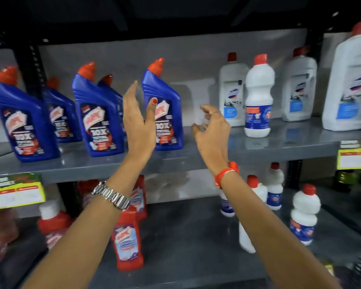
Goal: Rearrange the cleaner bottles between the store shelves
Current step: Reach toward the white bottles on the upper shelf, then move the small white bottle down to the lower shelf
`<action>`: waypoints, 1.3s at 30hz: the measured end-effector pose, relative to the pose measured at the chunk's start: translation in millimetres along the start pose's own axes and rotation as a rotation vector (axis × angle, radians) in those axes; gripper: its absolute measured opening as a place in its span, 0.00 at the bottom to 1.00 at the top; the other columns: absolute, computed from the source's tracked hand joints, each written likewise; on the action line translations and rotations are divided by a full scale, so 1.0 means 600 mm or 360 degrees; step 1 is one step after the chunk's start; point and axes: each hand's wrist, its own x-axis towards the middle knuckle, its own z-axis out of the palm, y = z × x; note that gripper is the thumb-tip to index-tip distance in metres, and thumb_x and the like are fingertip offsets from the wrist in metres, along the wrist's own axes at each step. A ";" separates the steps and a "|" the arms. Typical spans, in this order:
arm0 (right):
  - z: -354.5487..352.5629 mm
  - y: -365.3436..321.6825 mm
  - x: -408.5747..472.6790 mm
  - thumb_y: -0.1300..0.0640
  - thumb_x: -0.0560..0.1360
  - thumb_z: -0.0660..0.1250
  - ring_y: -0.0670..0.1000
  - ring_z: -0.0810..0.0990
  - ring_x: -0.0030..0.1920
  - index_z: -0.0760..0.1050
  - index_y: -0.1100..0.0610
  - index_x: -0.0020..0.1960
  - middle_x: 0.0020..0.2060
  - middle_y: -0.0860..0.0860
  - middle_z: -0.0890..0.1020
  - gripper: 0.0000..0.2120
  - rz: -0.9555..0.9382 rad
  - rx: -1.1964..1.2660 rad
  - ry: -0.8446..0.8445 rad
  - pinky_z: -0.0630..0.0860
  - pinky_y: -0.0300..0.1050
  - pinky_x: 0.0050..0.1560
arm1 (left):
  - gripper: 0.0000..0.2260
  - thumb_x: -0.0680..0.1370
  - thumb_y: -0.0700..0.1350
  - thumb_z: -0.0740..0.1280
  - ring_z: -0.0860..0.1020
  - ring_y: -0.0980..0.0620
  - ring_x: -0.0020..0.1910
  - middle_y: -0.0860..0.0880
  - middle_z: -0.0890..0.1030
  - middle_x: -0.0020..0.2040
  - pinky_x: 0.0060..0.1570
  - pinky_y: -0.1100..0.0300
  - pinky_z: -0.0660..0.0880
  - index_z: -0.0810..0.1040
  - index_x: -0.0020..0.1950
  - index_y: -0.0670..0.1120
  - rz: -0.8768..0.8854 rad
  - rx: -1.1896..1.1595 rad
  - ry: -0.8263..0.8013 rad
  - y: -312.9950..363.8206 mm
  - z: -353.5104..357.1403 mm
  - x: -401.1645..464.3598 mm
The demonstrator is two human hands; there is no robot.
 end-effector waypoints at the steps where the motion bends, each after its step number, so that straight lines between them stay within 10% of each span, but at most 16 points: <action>1: -0.021 0.015 0.013 0.67 0.68 0.67 0.57 0.76 0.59 0.71 0.61 0.62 0.60 0.58 0.77 0.22 0.0002 -0.0024 0.0028 0.74 0.55 0.61 | 0.22 0.78 0.46 0.61 0.66 0.57 0.67 0.46 0.67 0.70 0.67 0.64 0.63 0.62 0.70 0.43 -0.0013 -0.0057 -0.0025 0.008 0.026 -0.001; 7: -0.146 0.113 0.093 0.69 0.64 0.70 0.54 0.77 0.51 0.70 0.60 0.60 0.55 0.59 0.78 0.25 0.0087 -0.0077 0.0199 0.70 0.36 0.54 | 0.20 0.78 0.45 0.62 0.69 0.50 0.67 0.44 0.70 0.67 0.67 0.58 0.66 0.65 0.68 0.42 -0.0123 -0.0223 -0.0201 0.054 0.199 -0.009; 14: -0.224 0.215 0.179 0.62 0.60 0.78 0.58 0.70 0.64 0.60 0.62 0.67 0.64 0.60 0.72 0.41 0.0456 -0.0138 -0.0259 0.66 0.40 0.56 | 0.18 0.75 0.42 0.66 0.76 0.53 0.54 0.47 0.76 0.56 0.51 0.68 0.73 0.69 0.64 0.39 -0.0381 -0.0390 -0.0455 0.086 0.363 -0.014; 19: -0.235 0.243 0.210 0.60 0.61 0.78 0.56 0.79 0.55 0.71 0.62 0.58 0.56 0.58 0.80 0.29 0.0576 -0.0021 -0.0655 0.75 0.48 0.57 | 0.19 0.69 0.45 0.73 0.78 0.49 0.45 0.45 0.80 0.50 0.39 0.64 0.76 0.74 0.56 0.38 -0.0721 -0.0279 -0.0650 0.072 0.435 -0.007; 28: -0.264 0.217 0.172 0.59 0.58 0.80 0.46 0.79 0.40 0.76 0.60 0.53 0.45 0.52 0.82 0.26 0.0368 0.0122 -0.0615 0.71 0.22 0.30 | 0.10 0.66 0.46 0.75 0.80 0.52 0.37 0.48 0.81 0.40 0.36 0.61 0.79 0.77 0.41 0.45 -0.0658 -0.0188 -0.0559 0.114 0.389 -0.031; 39: -0.342 0.132 -0.008 0.49 0.52 0.81 0.45 0.83 0.44 0.79 0.52 0.51 0.45 0.49 0.85 0.29 0.0224 0.0244 -0.0501 0.82 0.48 0.49 | 0.11 0.66 0.47 0.75 0.83 0.53 0.43 0.50 0.84 0.45 0.38 0.61 0.80 0.80 0.47 0.50 -0.0496 -0.0433 -0.0495 0.204 0.239 -0.161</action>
